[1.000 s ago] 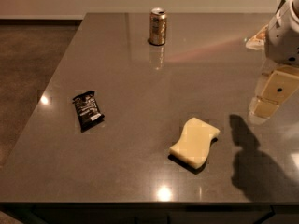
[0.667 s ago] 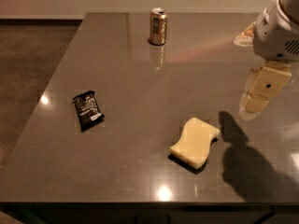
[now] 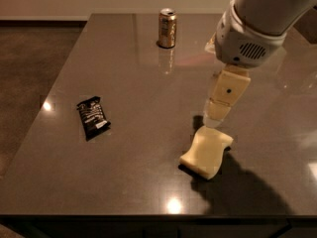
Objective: Move rxbar chocolate near sponge
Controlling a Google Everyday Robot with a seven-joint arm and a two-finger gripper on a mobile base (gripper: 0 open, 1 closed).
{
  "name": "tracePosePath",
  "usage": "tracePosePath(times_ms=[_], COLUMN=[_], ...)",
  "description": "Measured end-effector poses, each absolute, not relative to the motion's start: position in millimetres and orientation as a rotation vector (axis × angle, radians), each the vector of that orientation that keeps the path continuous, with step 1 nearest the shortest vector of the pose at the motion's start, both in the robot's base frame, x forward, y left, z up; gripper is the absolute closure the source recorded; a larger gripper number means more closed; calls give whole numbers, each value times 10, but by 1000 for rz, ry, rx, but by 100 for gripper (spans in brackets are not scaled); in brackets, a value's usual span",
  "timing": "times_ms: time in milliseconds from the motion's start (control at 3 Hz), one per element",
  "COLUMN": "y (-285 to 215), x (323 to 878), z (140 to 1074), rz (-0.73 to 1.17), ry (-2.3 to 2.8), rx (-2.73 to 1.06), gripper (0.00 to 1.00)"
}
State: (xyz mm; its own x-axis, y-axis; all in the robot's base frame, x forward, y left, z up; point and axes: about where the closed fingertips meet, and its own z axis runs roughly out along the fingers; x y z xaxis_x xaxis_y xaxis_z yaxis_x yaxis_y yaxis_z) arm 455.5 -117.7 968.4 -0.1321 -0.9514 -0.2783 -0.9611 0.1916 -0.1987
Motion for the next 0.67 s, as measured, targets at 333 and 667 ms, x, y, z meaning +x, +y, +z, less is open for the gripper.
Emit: tracePosePath(times_ms=[333, 667], y=[-751, -238], x=[4615, 4720], z=[9582, 9471], rz=[83, 117], ry=[2178, 2225], rx=[-1756, -1719], gripper=[0, 0])
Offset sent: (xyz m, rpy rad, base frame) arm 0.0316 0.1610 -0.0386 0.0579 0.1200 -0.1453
